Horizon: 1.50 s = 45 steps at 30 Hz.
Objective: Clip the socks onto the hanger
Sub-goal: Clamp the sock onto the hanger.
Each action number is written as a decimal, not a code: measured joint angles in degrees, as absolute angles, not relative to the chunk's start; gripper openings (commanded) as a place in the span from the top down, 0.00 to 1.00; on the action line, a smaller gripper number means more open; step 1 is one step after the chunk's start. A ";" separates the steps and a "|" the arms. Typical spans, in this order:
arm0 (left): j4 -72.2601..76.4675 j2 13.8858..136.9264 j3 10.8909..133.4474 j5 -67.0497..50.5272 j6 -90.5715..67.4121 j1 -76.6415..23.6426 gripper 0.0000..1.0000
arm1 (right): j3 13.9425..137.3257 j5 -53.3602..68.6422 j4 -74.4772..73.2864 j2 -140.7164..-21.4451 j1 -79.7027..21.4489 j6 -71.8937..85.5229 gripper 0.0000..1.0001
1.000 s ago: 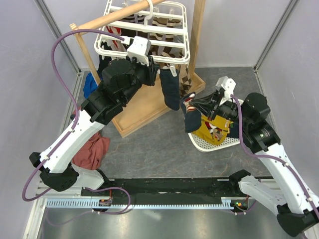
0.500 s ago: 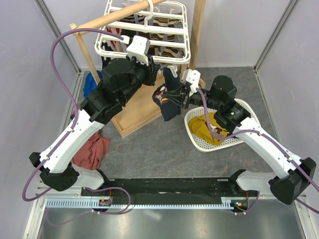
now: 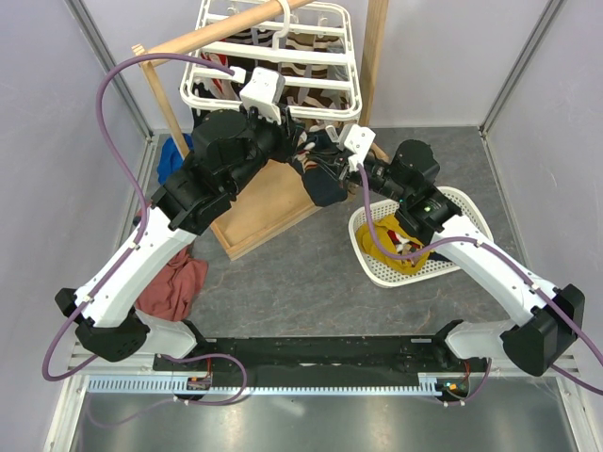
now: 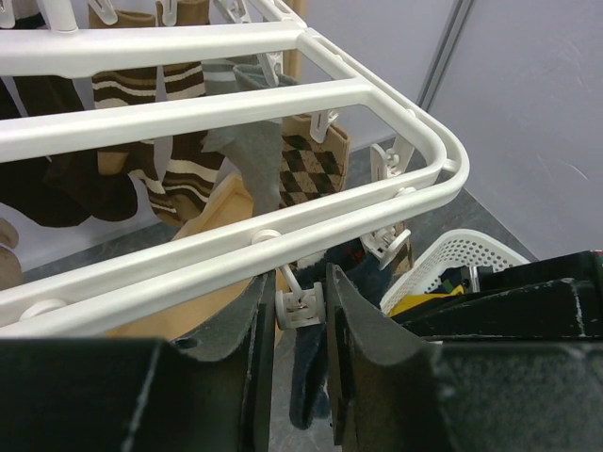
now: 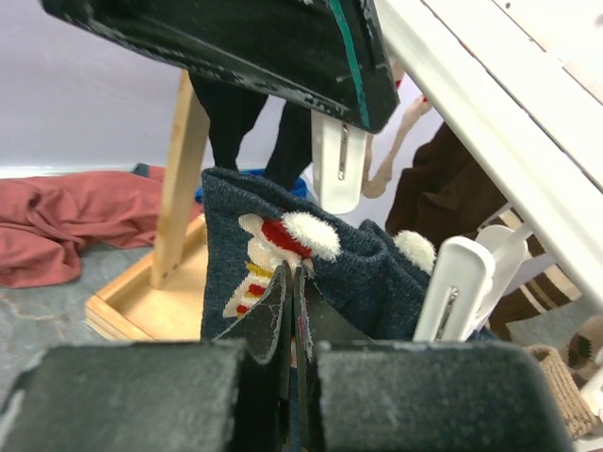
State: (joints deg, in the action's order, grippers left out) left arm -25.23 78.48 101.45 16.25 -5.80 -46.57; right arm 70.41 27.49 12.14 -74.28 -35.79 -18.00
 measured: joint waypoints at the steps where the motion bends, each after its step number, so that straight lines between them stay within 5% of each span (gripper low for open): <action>1: -25.23 78.48 101.45 16.16 -5.80 -46.57 0.98 | 70.41 27.00 12.12 -74.35 -35.79 -18.44 1.00; 45: -27.79 78.17 102.10 14.92 -3.62 -46.30 0.98 | 70.43 23.81 13.32 -74.41 -35.79 -21.21 1.00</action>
